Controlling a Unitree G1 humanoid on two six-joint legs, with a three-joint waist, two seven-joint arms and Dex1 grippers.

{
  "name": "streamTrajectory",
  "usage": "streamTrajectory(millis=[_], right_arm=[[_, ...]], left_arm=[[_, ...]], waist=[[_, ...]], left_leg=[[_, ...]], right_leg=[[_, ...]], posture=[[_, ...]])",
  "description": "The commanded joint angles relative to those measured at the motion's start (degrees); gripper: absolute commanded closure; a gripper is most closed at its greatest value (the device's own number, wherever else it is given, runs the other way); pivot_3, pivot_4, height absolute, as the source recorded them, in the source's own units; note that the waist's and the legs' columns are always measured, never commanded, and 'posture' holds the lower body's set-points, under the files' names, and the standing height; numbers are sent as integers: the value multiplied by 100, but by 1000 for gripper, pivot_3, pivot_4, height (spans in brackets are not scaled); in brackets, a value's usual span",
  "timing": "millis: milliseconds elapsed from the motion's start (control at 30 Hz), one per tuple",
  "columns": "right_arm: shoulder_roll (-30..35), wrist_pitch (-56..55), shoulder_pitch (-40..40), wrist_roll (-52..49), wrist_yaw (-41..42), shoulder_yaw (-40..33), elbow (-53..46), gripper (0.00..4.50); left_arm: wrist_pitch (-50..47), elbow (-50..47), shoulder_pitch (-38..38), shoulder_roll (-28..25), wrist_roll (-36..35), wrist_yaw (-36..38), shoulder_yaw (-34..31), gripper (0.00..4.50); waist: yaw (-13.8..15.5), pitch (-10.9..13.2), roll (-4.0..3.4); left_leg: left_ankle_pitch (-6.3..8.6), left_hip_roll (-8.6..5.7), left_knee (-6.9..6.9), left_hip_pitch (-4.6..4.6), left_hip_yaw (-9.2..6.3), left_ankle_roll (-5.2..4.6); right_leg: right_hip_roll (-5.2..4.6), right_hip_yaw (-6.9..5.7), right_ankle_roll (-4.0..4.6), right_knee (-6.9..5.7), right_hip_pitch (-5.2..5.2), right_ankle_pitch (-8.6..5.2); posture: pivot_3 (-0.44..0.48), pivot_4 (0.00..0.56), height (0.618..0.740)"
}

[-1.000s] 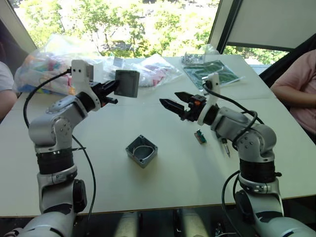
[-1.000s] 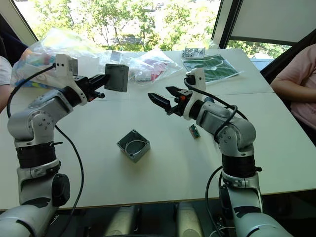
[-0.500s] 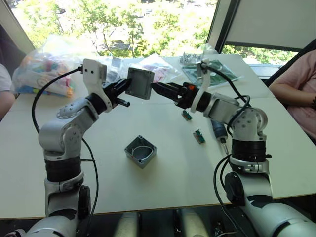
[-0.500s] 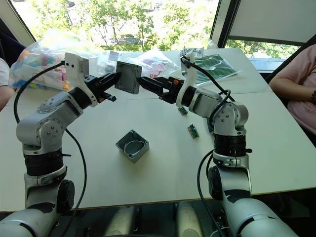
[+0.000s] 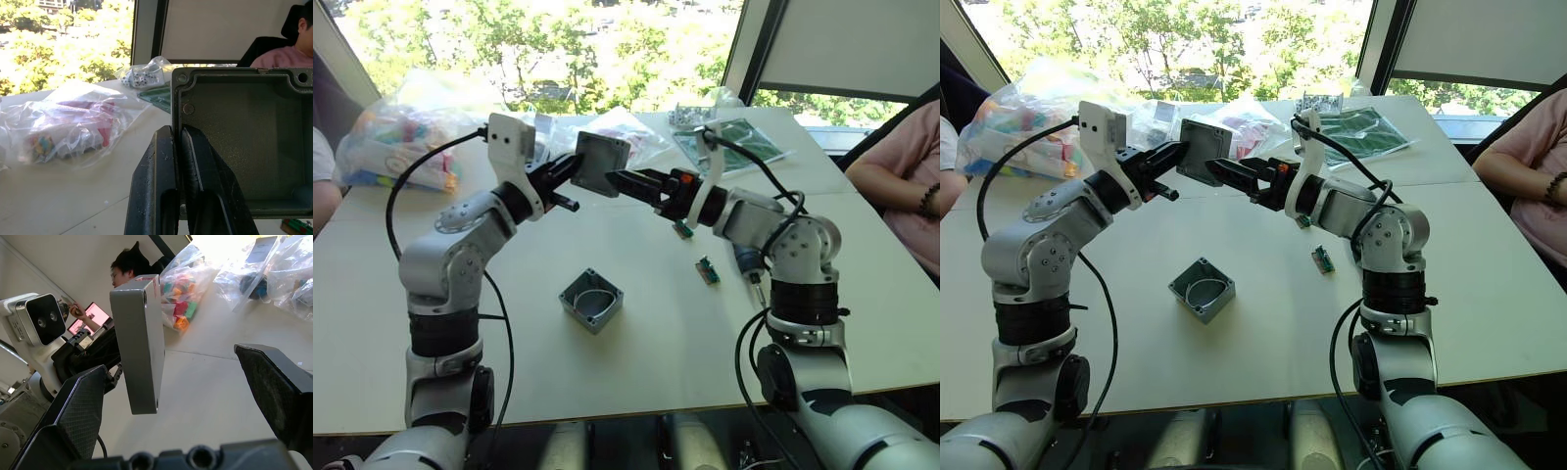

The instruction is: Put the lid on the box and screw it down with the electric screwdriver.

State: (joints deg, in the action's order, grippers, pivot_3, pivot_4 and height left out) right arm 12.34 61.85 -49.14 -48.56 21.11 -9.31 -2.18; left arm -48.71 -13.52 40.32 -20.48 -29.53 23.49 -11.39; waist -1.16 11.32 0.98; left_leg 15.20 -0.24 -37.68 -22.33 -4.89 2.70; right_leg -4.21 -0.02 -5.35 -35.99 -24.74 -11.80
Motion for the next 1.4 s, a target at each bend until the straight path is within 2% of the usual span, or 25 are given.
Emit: streamTrajectory(millis=[33, 167, 300, 333, 467, 600, 833, 1000, 1133, 1167, 1200, 1233, 1333, 1400], right_arm=[[-56, -13, -3, -162, -52, -101, -298, 1195], [-128, 3, -20, -286, -146, -195, -301, 2512], [-162, 14, -25, -401, -236, -222, -285, 4100], [-160, 18, -17, -407, -267, -213, -294, 4320], [-164, -19, -3, -409, -330, -208, -318, 4320], [-179, -50, 49, -448, -376, -205, -421, 4320], [-170, -145, 139, -344, -458, -107, -551, 4320], [103, -1775, 717, 1339, -750, 626, -1456, 4320], [1185, -3498, 1657, 3104, 38, 2014, -2401, 4320], [1497, -4082, 1944, 3659, 155, 2323, -2519, 4320], [1698, -4516, 2145, 4020, 247, 2483, -2546, 4320], [1962, -5072, 2416, 4526, 274, 2684, -2588, 4320], [2722, -6942, 2891, 6423, -22, 3213, -2428, 4320], [2946, -7603, 2982, 7224, -217, 3365, -2248, 4320]], left_arm=[[190, -62, 149, -39, -90, 39, -16, 4500], [226, -68, 115, -51, -87, 44, -2, 4500], [263, -82, 84, -88, -82, 66, 13, 4500], [262, -90, 67, -108, -95, 76, 14, 4500], [113, -98, 37, -195, -211, 150, 17, 4500], [-69, -46, 48, -542, -565, 456, -259, 3283], [-369, 92, 6, -1277, -1071, 1205, -351, 513], [-827, 182, -213, -1935, -1456, 1515, -692, 513], [-1045, 381, -252, -2203, -1720, 1692, -852, 513], [-1087, 482, -244, -2260, -1794, 1767, -900, 997], [-1112, 551, -217, -2274, -1834, 1798, -907, 1156], [-1120, 687, -209, -2341, -1849, 1893, -911, 1530], [-738, 1068, -174, -2510, -1503, 2317, -478, 2712], [-588, 1233, -31, -2485, -1363, 2471, -204, 3544]], waist=[[0, 0, 0], [-3, 0, 0], [0, 1, -1], [0, 2, -3], [-3, 2, -3], [-8, 2, -3], [-13, 3, -4], [-39, 4, -7], [-19, 5, -7], [-21, 5, -7], [-21, 5, -7], [-22, 4, -5], [-13, 5, -4], [-12, 5, -2]], left_leg=[[0, 0, 0, 0, 0, 0], [0, 1, 4, 0, 0, 0], [0, 2, 8, 0, -1, 0], [0, 2, 8, 0, -1, 0], [0, 2, 18, 0, -1, 0], [-1, 4, 37, 1, -1, 0], [-1, 8, 55, -1, -1, 0], [-1, 8, 59, -4, 0, 0], [-1, 9, 69, -9, -1, 0], [0, 8, 69, -9, 2, 0], [0, 8, 69, -11, 4, 1], [0, 8, 70, -12, 7, 1], [0, 8, 69, -12, 7, 2], [-4, 7, 67, -10, 12, 8]], right_leg=[[0, 0, 0, 1, 0, 0], [0, 0, 0, 2, -1, 0], [2, 0, 0, 3, -2, 0], [2, 0, 0, 5, -2, 0], [3, 1, 0, 10, -3, 0], [5, 1, 0, 12, -12, 0], [9, 1, 1, 18, -21, -2], [10, 1, -1, 28, -22, -2], [10, 0, -5, 48, -23, -5], [9, 1, -7, 54, -22, -5], [9, 2, -7, 62, -21, -5], [8, 3, -7, 67, -20, -5], [8, 2, -7, 74, -17, -7], [8, 5, 4, 74, -17, -15]], posture=[[0, 150, 740], [0, 150, 740], [0, 150, 740], [0, 150, 740], [0, 150, 740], [0, 150, 740], [0, 150, 740], [0, 150, 740], [0, 150, 740], [0, 150, 740], [0, 150, 740], [0, 150, 740], [0, 150, 740], [0, 150, 740]])
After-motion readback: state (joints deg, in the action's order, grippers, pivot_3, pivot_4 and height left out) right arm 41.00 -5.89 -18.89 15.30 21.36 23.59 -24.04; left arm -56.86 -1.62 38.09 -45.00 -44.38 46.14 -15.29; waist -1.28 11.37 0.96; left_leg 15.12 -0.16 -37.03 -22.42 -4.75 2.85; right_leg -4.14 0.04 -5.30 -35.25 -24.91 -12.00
